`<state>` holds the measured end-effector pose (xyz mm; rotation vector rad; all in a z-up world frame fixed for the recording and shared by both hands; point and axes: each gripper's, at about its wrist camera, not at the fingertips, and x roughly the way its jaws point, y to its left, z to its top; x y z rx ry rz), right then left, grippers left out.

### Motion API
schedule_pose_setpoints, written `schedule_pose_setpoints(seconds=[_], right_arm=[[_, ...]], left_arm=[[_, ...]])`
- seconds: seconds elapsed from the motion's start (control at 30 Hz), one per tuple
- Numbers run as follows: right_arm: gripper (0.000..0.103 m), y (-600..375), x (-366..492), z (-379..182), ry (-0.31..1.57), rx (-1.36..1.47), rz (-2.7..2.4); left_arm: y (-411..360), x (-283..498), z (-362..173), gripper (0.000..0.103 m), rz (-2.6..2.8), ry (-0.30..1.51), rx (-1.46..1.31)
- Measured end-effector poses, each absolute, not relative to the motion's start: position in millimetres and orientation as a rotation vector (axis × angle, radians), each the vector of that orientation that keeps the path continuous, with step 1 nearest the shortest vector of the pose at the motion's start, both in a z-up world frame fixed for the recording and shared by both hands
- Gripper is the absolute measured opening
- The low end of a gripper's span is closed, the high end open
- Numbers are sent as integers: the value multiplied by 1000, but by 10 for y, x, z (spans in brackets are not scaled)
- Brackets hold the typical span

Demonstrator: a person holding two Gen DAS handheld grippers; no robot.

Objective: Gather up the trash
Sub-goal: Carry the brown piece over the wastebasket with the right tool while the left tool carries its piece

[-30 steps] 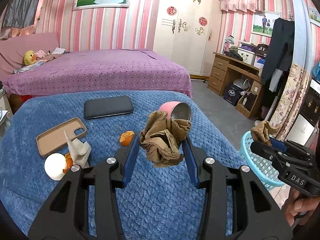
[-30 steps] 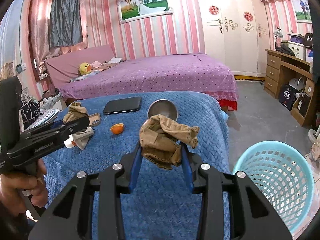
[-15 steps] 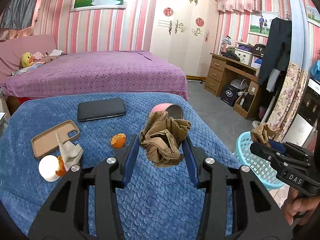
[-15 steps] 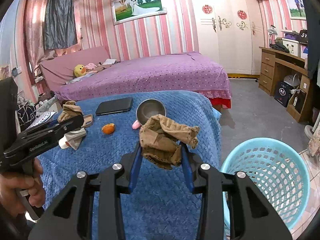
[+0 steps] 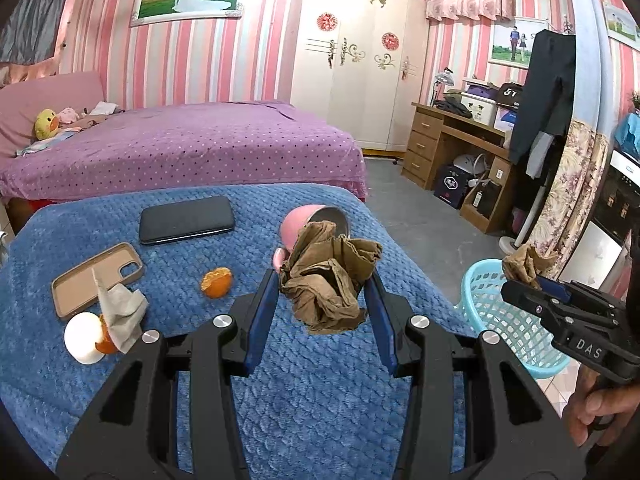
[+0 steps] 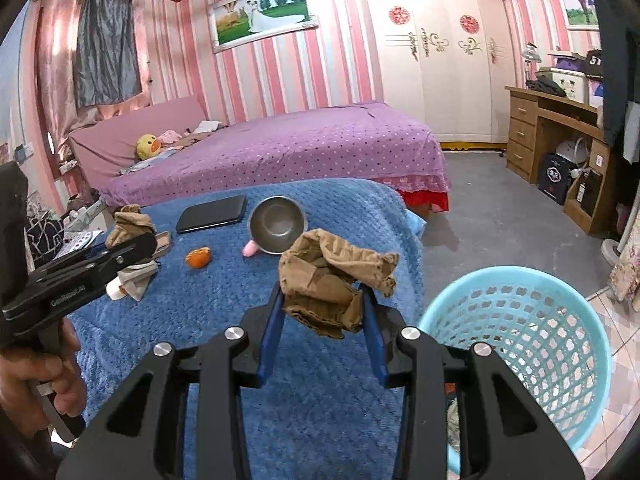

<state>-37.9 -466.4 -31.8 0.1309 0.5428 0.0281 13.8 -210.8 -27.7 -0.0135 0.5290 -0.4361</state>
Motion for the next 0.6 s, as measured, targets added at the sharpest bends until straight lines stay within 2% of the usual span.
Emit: schedule_pose_setpoints(seconds=[0.6], right_arm=[[37,-5274,-508,-390,550,200,-112]], left_arm=[[-2521,75,-322,43,-502,542,-9]])
